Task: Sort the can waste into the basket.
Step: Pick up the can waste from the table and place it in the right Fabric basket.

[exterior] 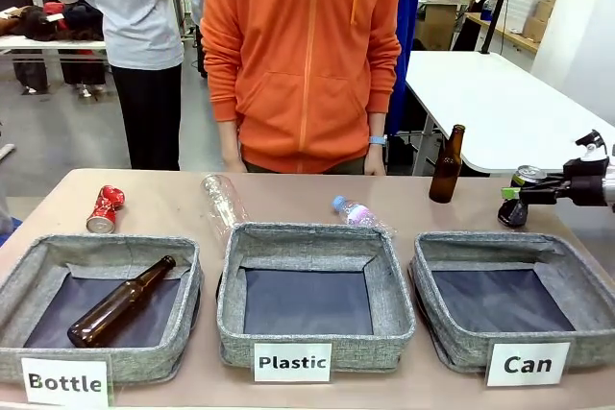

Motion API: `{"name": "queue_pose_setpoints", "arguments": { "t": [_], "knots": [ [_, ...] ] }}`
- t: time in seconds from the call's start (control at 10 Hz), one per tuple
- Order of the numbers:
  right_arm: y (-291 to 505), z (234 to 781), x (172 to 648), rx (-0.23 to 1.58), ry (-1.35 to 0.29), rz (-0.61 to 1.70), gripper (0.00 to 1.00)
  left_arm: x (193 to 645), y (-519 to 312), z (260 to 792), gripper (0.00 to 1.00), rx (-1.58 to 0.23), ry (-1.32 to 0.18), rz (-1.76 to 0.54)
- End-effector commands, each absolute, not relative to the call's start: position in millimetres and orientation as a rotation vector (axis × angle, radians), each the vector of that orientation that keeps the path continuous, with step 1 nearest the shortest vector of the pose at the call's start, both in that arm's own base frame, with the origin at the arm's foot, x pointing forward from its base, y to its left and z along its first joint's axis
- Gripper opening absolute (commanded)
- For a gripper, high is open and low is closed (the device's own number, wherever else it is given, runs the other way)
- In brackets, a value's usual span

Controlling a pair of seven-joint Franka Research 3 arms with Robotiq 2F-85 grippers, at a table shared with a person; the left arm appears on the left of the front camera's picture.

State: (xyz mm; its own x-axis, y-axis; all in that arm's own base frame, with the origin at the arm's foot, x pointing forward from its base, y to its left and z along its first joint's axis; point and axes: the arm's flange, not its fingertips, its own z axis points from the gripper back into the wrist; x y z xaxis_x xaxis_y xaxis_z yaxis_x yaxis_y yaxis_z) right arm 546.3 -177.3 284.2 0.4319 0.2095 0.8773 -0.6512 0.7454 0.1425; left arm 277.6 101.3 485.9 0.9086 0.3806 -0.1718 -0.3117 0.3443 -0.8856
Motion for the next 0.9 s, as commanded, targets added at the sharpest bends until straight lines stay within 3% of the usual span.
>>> {"name": "queue_pose_setpoints", "arguments": {
  "t": [0.0, 0.1, 0.2, 0.4, 0.7, 0.8],
  "knots": [
    [-182.0, 282.2, 546.1, 0.497, -1.027, 0.584, 0.0, 276.7, 102.0, 484.1, 1.0, -1.138, -0.083, 0.436],
    [-182.6, 282.0, 545.5, 0.503, -1.031, 0.584, 0.0, 276.7, 102.0, 484.1, 1.0, -1.138, -0.083, 0.436],
    [-183.2, 281.5, 544.8, 0.502, -1.03, 0.584, 0.14, 276.7, 102.0, 484.1, 1.0, -1.138, -0.083, 0.436],
    [-186.7, 294.3, 540.7, 0.47, -1.061, 0.599, 0.0, 276.7, 102.0, 484.1, 1.0, -1.138, -0.083, 0.436],
    [-188.7, 356.4, 517.2, 0.403, -1.122, 0.728, 0.0, 276.7, 102.0, 484.1, 1.0, -1.138, -0.083, 0.436],
    [-183.7, 394.7, 499.1, 0.463, -1.06, 0.812, 0.0, 276.7, 102.0, 484.1, 1.0, -1.138, -0.083, 0.436]
  ]
}}
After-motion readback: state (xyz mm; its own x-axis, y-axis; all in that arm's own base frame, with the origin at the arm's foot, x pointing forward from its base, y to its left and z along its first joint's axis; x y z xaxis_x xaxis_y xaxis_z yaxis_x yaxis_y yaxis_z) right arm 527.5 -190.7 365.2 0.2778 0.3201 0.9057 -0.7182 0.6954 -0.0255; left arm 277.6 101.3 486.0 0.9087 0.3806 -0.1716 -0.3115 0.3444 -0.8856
